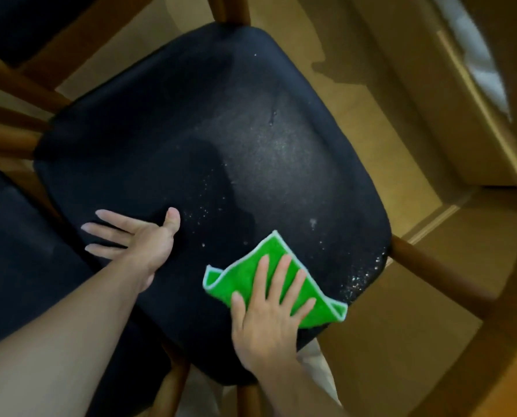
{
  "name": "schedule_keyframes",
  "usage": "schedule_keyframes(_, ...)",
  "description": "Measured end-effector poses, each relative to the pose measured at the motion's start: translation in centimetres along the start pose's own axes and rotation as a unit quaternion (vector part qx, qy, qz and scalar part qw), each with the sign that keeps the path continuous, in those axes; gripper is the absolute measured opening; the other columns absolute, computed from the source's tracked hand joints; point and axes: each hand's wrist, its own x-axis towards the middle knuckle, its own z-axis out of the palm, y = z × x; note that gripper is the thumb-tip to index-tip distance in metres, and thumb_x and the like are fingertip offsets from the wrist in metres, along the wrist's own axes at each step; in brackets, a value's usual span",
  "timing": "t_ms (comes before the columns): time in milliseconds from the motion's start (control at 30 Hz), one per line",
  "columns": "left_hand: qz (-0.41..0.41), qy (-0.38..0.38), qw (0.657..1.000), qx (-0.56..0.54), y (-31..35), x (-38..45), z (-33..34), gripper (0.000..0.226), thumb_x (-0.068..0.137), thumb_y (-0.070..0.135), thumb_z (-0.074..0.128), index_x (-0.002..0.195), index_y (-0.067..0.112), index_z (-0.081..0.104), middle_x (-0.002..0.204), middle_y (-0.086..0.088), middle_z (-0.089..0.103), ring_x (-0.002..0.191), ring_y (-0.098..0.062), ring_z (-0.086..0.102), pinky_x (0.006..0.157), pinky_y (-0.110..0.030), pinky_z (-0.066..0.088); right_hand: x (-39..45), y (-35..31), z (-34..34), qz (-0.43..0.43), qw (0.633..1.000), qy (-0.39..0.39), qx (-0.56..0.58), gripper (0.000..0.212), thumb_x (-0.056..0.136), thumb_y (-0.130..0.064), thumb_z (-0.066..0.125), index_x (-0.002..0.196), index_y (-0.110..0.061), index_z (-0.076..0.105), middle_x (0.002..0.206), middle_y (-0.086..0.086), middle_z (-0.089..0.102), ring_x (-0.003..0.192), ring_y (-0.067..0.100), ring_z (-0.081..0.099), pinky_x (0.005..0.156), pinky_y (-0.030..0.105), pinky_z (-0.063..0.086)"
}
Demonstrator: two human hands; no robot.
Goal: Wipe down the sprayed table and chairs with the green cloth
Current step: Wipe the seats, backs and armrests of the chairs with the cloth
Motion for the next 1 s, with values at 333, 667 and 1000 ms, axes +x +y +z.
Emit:
schedule_keyframes(333,0.018,0.029,0.999,0.015,-0.4,0.7,0.6,0.113,0.081,0.078,0.041,0.142,0.021,-0.035,0.15,-0.002,-0.042,0.142,-0.032,-0.027,0.112,-0.056,-0.007,16.4,2.7,-10.2,-0.088,0.984,0.143,-0.057,0.067,0.095,-0.061,0.011,0.153,-0.031,-0.008,0.16,-0.007,-0.02,0.147,0.027,-0.016,0.11,0.064,-0.005)
schedule_keyframes(667,0.026,0.036,0.999,0.012,-0.5,0.4,0.6,0.113,0.08,0.078,0.041,0.144,0.021,-0.033,0.152,-0.004,-0.039,0.142,-0.032,-0.026,0.111,-0.058,-0.007,6.1,-1.1,-2.4,-0.027,0.992,0.124,-0.013,0.07,0.097,-0.055,0.019,0.152,-0.025,-0.009,0.161,0.008,-0.014,0.146,0.038,-0.014,0.111,0.069,0.002)
schedule_keyframes(1000,0.036,0.023,0.999,-0.001,-0.3,-0.1,0.2,0.113,0.082,0.076,0.042,0.143,0.019,-0.035,0.151,-0.006,-0.041,0.141,-0.034,-0.028,0.112,-0.055,-0.006,5.8,-1.0,-2.9,-0.347,0.918,0.049,-0.187,0.067,0.092,-0.054,0.037,0.152,-0.029,0.022,0.16,-0.001,0.008,0.147,0.035,0.01,0.106,0.071,0.015)
